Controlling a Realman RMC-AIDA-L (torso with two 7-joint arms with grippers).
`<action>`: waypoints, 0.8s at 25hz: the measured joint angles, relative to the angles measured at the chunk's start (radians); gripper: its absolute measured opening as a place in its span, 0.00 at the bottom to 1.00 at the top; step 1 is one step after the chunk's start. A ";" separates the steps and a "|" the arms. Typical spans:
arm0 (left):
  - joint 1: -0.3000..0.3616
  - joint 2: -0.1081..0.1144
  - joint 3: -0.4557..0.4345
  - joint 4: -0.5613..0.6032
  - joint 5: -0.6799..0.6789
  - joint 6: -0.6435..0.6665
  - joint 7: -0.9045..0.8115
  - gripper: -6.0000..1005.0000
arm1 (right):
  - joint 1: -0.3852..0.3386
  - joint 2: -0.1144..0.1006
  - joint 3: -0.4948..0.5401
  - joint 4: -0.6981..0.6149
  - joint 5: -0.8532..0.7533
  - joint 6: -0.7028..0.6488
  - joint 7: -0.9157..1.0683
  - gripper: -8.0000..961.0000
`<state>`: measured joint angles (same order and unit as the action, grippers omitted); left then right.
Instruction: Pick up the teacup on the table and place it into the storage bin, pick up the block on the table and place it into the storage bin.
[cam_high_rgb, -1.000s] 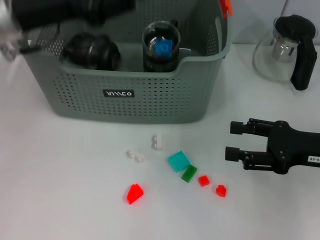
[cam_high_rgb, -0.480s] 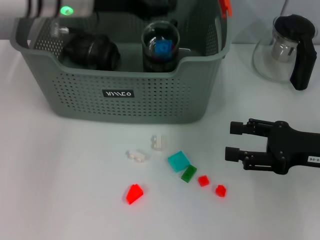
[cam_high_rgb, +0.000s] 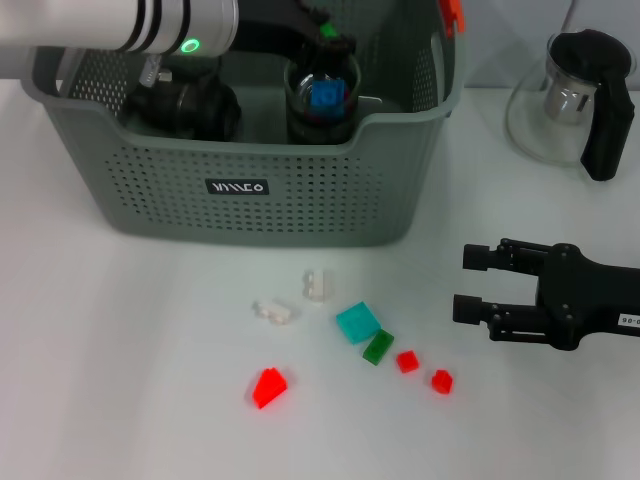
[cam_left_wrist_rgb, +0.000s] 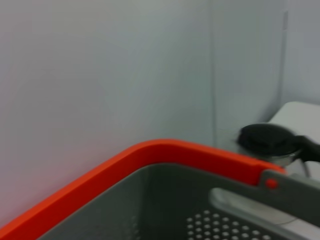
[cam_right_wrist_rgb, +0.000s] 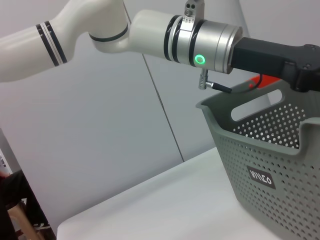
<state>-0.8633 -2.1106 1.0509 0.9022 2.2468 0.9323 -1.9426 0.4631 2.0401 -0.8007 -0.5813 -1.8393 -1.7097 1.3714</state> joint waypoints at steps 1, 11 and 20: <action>0.000 0.000 0.005 0.000 0.004 -0.007 -0.006 0.41 | 0.000 0.000 0.000 0.000 0.000 0.000 0.000 0.86; -0.015 -0.007 0.021 0.001 0.020 -0.032 -0.038 0.41 | -0.003 0.000 0.000 0.000 0.000 0.001 0.000 0.86; -0.025 -0.009 0.022 0.001 0.031 -0.029 -0.063 0.42 | -0.004 0.000 0.000 0.000 -0.001 -0.001 0.000 0.86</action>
<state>-0.8879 -2.1194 1.0728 0.9029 2.2782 0.9028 -2.0054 0.4595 2.0402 -0.8007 -0.5813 -1.8407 -1.7102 1.3714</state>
